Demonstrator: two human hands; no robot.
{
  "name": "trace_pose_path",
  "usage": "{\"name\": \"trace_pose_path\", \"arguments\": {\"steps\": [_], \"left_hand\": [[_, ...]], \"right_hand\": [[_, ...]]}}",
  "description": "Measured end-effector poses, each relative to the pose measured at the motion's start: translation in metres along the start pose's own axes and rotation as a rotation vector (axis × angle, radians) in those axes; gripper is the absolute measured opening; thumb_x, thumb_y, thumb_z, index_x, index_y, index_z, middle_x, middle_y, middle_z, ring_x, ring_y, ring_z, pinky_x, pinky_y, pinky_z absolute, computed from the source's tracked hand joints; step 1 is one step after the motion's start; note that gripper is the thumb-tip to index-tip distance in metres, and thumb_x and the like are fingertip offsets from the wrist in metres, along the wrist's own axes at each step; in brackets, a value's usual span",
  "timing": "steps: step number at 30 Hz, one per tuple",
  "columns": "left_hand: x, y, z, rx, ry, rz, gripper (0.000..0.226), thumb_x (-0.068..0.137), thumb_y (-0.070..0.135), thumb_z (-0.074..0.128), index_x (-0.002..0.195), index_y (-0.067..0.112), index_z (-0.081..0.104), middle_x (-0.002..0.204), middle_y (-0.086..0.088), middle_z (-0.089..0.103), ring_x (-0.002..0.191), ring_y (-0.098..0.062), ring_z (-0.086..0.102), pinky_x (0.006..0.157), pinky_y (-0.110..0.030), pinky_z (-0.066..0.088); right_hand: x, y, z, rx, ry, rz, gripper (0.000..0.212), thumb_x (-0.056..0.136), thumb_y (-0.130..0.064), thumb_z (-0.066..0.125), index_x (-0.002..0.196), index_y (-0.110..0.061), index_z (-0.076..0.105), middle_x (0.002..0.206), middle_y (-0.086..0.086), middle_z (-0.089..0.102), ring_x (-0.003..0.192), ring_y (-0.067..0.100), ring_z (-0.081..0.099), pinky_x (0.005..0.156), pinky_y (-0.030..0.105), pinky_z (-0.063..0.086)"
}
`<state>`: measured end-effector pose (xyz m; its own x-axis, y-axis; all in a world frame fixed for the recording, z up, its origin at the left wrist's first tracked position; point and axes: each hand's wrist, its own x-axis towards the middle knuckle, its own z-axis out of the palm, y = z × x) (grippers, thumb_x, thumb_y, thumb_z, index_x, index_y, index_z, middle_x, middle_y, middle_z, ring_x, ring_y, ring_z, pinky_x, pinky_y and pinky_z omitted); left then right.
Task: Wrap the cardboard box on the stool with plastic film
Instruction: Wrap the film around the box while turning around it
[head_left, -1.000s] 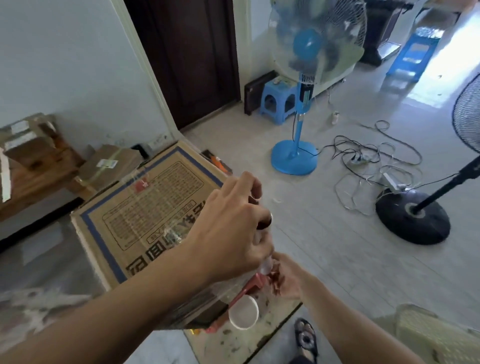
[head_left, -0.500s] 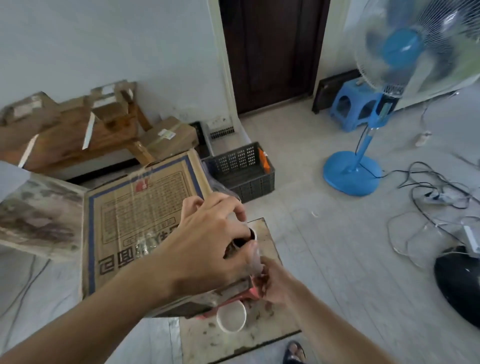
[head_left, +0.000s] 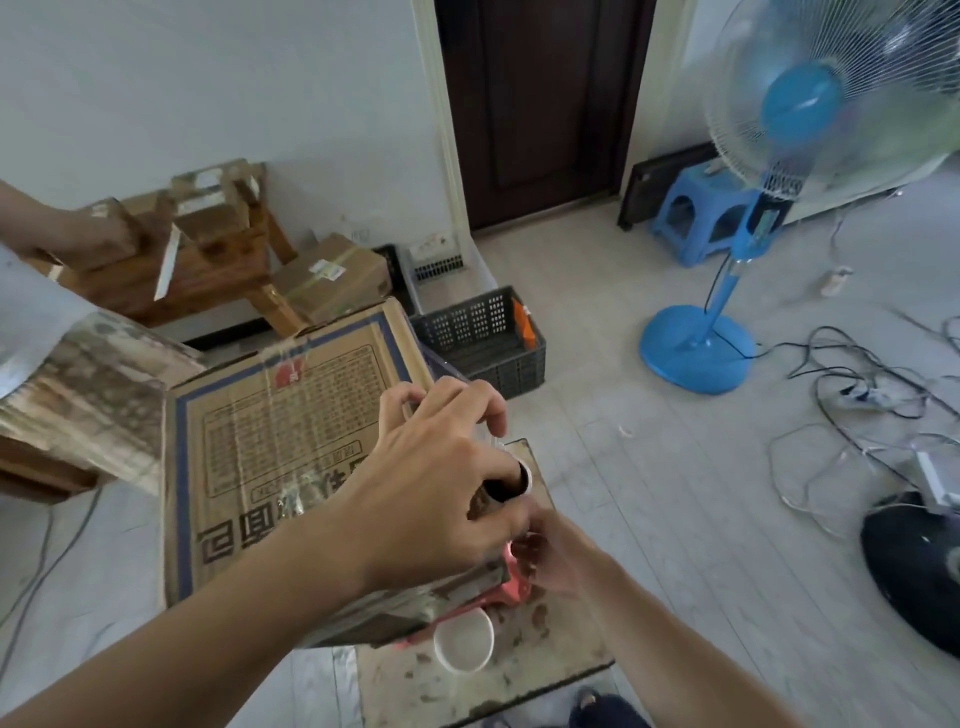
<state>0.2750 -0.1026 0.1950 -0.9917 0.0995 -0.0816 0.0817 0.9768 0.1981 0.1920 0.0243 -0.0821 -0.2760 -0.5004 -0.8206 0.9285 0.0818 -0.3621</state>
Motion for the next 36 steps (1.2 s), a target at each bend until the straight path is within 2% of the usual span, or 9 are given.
{"name": "trace_pose_path", "arguments": {"steps": [3,8,14,18,21,24,26,30,36], "left_hand": [[-0.005,0.01,0.001,0.01,0.004,0.001,0.027,0.083,0.052,0.049,0.07,0.033,0.062,0.115,0.014,0.043,0.118,-0.006,0.035,0.107,-0.043,0.019],[-0.003,0.021,0.015,0.059,0.094,-0.135,0.038,0.082,0.064,0.052,0.078,0.033,0.075,0.109,0.014,0.049,0.111,-0.007,0.044,0.105,-0.044,0.027],[0.015,0.025,0.014,-0.027,0.142,-0.319,0.029,0.08,0.045,0.061,0.058,0.04,0.042,0.107,0.018,0.047,0.104,-0.003,0.05,0.096,-0.04,0.031],[0.027,0.029,0.008,-0.038,0.088,-0.479,0.044,0.083,0.043,0.06,0.052,0.033,0.03,0.113,0.025,0.038,0.114,0.002,0.042,0.099,-0.036,0.023],[0.035,0.035,0.005,-0.042,0.085,-0.609,0.039,0.084,0.046,0.056,0.053,0.026,0.042,0.116,0.025,0.036,0.118,0.003,0.037,0.101,-0.039,0.025],[0.046,0.047,0.006,-0.056,0.136,-0.737,0.041,0.084,0.052,0.06,0.053,0.028,0.047,0.126,0.021,0.039,0.127,0.0,0.034,0.104,-0.04,0.024],[0.052,0.056,0.009,-0.027,0.177,-0.82,0.043,0.083,0.056,0.063,0.052,0.033,0.045,0.136,0.016,0.042,0.133,-0.006,0.033,0.104,-0.04,0.023],[0.06,0.069,0.012,0.04,0.247,-0.972,0.034,0.082,0.053,0.061,0.057,0.038,0.044,0.142,0.005,0.046,0.138,-0.018,0.034,0.104,-0.048,0.027],[0.062,0.074,0.016,0.0,0.298,-0.983,0.039,0.085,0.038,0.069,0.063,0.037,0.037,0.139,0.006,0.045,0.134,-0.016,0.032,0.101,-0.04,0.024]], "right_hand": [[-0.001,-0.001,-0.001,0.069,-0.1,-0.058,0.013,0.084,-0.01,0.062,0.083,0.001,0.068,0.071,0.013,0.062,0.064,0.023,0.059,0.06,0.031,0.048],[0.008,-0.005,-0.012,0.019,-0.14,-0.036,0.042,0.089,-0.009,0.06,0.129,0.006,0.059,0.097,0.016,0.064,0.086,0.027,0.061,0.072,0.036,0.051],[0.024,-0.028,-0.032,-0.012,-0.139,0.169,0.02,0.088,-0.007,0.058,0.104,-0.01,0.069,0.084,0.003,0.068,0.078,0.016,0.061,0.066,0.028,0.047],[0.036,-0.053,-0.032,-0.213,-0.096,0.291,0.044,0.086,-0.05,0.065,0.069,-0.01,0.073,0.058,0.006,0.058,0.062,0.021,0.046,0.066,0.031,0.036],[0.045,-0.067,-0.025,-0.33,-0.092,0.348,0.032,0.086,-0.044,0.071,0.077,-0.016,0.059,0.051,0.003,0.051,0.051,0.018,0.041,0.064,0.028,0.033],[0.055,-0.072,-0.016,-0.319,-0.121,0.399,0.019,0.089,-0.031,0.07,0.087,-0.015,0.058,0.055,0.005,0.061,0.058,0.019,0.052,0.06,0.026,0.045],[0.054,-0.075,-0.01,-0.261,-0.162,0.416,0.018,0.093,-0.027,0.066,0.088,-0.011,0.058,0.068,0.009,0.063,0.066,0.019,0.058,0.053,0.028,0.046],[0.058,-0.077,-0.01,-0.211,-0.175,0.396,0.023,0.097,-0.024,0.057,0.113,-0.007,0.057,0.092,0.012,0.06,0.082,0.022,0.058,0.066,0.032,0.043],[0.068,-0.086,-0.015,-0.267,-0.2,0.386,0.009,0.094,-0.015,0.056,0.094,-0.007,0.06,0.076,0.006,0.054,0.066,0.016,0.047,0.059,0.029,0.037]]}}
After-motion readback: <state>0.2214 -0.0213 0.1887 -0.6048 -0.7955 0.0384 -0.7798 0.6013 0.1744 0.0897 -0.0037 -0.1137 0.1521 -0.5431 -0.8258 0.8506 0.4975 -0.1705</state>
